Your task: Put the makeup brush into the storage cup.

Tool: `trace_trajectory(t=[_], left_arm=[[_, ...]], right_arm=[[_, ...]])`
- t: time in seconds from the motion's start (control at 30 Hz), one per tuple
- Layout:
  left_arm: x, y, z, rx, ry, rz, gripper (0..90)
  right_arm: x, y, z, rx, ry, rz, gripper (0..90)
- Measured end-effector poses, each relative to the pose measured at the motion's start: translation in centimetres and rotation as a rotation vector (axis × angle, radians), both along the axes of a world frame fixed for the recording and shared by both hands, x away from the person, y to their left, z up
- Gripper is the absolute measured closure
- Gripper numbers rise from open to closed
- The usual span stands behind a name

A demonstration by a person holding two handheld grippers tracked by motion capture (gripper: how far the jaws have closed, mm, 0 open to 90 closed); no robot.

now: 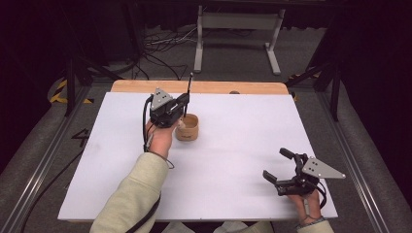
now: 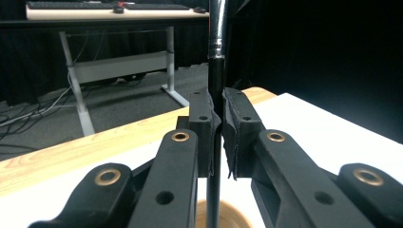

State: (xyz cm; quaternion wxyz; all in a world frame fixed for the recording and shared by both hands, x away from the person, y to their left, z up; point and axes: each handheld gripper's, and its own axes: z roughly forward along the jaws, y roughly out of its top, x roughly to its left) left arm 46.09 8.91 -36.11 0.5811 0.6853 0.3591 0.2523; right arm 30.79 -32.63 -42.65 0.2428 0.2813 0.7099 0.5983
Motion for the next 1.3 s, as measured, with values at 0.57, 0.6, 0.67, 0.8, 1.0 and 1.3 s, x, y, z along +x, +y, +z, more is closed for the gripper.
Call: trace_trajectory(t=[0.57, 0.6, 0.67, 0.8, 1.0, 1.3], left_arm=[[0.5, 0.1, -2.2, -0.053, 0.022, -0.022, 83.0], [0.6, 0.1, -2.5, -0.053, 0.023, -0.02, 83.0], [0.7, 0.1, -2.7, -0.054, 0.029, -0.016, 82.9], [0.8, -0.3, -3.3, -0.03, 0.044, -0.022, 82.9], [0.9, -0.5, -3.8, -0.013, 0.052, -0.019, 82.8], [1.0, -0.6, -4.4, 0.0, 0.076, -0.032, 82.7]], right_arm=[[0.0, 0.0, 0.0, 0.004, 0.002, 0.007, 0.0], [0.0, 0.0, 0.0, 0.004, 0.002, 0.008, 0.0], [0.0, 0.0, 0.0, 0.005, 0.002, 0.008, 0.0], [0.0, 0.0, 0.0, 0.006, 0.003, 0.01, 0.0], [0.0, 0.0, 0.0, 0.01, 0.005, 0.017, 0.0], [0.0, 0.1, -0.1, 0.013, 0.011, 0.021, 0.0]])
